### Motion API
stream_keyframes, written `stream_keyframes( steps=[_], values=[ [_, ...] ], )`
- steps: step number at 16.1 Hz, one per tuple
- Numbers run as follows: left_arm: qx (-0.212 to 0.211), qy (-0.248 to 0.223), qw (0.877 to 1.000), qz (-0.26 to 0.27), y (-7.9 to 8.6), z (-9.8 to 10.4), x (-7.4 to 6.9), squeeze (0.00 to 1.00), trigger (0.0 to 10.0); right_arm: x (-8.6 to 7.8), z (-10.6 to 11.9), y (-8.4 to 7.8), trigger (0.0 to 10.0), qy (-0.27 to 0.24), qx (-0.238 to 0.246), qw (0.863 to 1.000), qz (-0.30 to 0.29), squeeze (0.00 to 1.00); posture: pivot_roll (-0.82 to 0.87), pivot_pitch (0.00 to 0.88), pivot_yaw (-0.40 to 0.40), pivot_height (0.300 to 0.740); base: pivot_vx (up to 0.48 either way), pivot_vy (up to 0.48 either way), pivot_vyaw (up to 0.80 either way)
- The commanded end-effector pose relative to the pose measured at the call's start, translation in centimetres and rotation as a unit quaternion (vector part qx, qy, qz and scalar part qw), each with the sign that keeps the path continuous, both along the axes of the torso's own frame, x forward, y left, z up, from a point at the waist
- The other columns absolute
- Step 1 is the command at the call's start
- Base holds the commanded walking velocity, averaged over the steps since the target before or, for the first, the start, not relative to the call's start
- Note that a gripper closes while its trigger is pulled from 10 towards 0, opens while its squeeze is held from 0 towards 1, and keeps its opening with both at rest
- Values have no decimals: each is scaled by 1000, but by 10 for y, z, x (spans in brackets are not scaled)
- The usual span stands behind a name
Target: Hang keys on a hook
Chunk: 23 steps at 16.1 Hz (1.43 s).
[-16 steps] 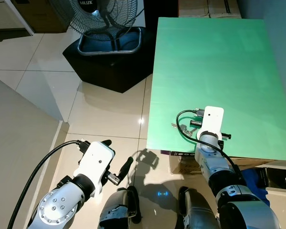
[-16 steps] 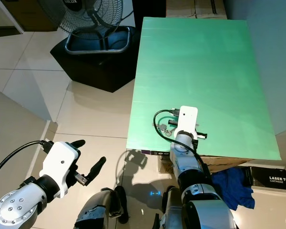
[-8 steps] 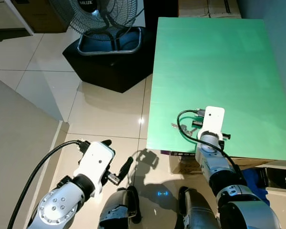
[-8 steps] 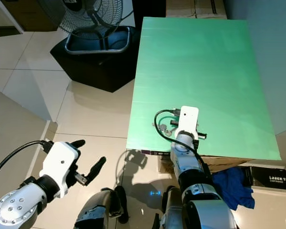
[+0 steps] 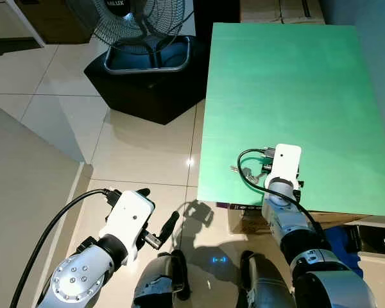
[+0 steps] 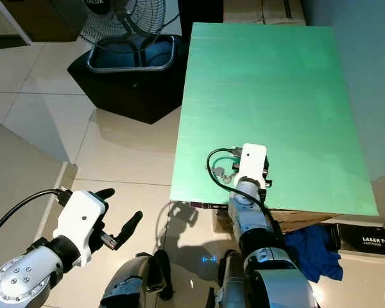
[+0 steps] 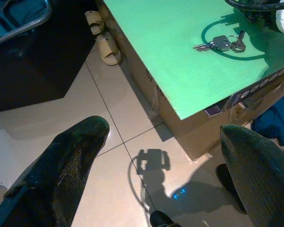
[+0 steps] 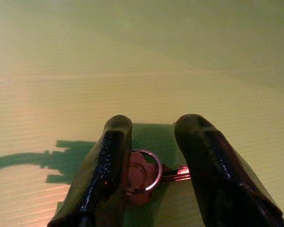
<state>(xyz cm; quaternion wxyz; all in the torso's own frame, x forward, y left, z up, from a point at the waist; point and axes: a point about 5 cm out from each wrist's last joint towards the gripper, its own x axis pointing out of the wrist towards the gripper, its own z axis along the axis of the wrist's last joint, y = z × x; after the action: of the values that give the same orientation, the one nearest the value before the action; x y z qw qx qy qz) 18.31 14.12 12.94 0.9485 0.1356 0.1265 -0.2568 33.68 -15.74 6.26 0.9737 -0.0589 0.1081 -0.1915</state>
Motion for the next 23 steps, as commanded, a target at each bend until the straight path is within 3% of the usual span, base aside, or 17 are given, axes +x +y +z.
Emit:
stream_keyframes(
  steps=[1, 2, 7, 8, 19, 23],
  values=[
    [5, 4, 1000, 2, 1, 0, -4, 0, 10000, -7, -13, 2, 10000, 29, 10, 1000, 3, 1000, 60, 336, 123, 713, 0, 0, 0],
    [5, 4, 1000, 3, 1, 0, -4, 0, 10000, -7, -15, 2, 10000, 39, 8, 999, 3, 0, 60, 337, 122, 713, 0, 0, 0],
    [6, 5, 1000, 3, 1, 1, -6, 0, 10000, -9, -17, 3, 10000, 43, 10, 999, 4, 0, 62, 343, 123, 713, 0, 0, 0],
    [6, 5, 1000, 3, 1, 1, -6, 0, 10000, -10, -18, 4, 0, 41, 17, 999, 7, 0, 63, 343, 123, 713, 0, 0, 0],
    [7, 8, 1000, 4, 1, 0, -6, 0, 10000, -11, -18, 5, 0, 27, 25, 999, 16, 0, 64, 352, 124, 713, 0, 0, 0],
    [6, 7, 1000, 5, 1, -1, -5, 0, 10000, -5, -6, 6, 0, 1, 15, 1000, 21, 0, 59, 345, 122, 713, 0, 0, 0]
  ],
)
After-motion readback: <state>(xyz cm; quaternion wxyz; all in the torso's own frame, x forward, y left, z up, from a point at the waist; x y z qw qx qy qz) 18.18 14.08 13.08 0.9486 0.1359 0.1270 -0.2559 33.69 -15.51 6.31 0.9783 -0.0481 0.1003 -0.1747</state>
